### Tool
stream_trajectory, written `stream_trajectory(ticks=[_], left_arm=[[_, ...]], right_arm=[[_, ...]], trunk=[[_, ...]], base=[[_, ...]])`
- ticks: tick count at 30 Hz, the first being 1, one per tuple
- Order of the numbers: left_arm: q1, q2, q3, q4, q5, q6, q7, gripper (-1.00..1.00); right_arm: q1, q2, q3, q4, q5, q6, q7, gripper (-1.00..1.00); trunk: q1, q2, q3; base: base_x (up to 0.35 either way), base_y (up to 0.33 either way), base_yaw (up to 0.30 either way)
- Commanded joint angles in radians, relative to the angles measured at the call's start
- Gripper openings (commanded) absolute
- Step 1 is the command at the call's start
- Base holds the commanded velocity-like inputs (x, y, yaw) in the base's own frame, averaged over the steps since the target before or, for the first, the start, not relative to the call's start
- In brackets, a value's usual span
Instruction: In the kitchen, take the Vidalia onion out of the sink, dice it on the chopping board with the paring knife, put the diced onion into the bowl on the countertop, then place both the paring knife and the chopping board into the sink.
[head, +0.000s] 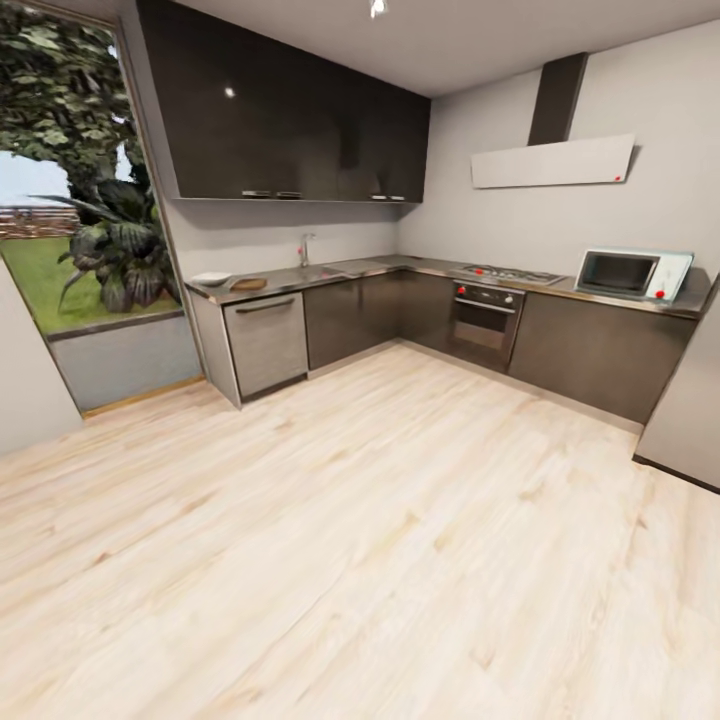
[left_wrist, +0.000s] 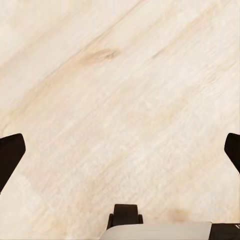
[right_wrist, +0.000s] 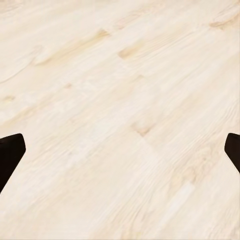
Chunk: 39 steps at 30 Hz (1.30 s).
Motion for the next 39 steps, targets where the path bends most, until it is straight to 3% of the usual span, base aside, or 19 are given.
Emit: stream_trajectory(ticks=[1, 39], left_arm=[[0.0, 0.0, 0.001, -0.001, 0.001, -0.002, 0.0, 1.0], [0.0, 0.0, 0.001, 0.004, 0.0, -0.001, 0.0, 1.0]], right_arm=[[0.0, 0.0, 0.001, 0.0, 0.0, -0.002, -0.002, 1.0], [0.0, 0.0, -0.001, 0.002, -0.001, -0.002, -0.002, 1.0]], trunk=[[0.001, 0.0, -0.001], [0.001, 0.0, -0.001]], base=[[0.322, -0.072, 0.0], [0.318, -0.108, 0.0]])
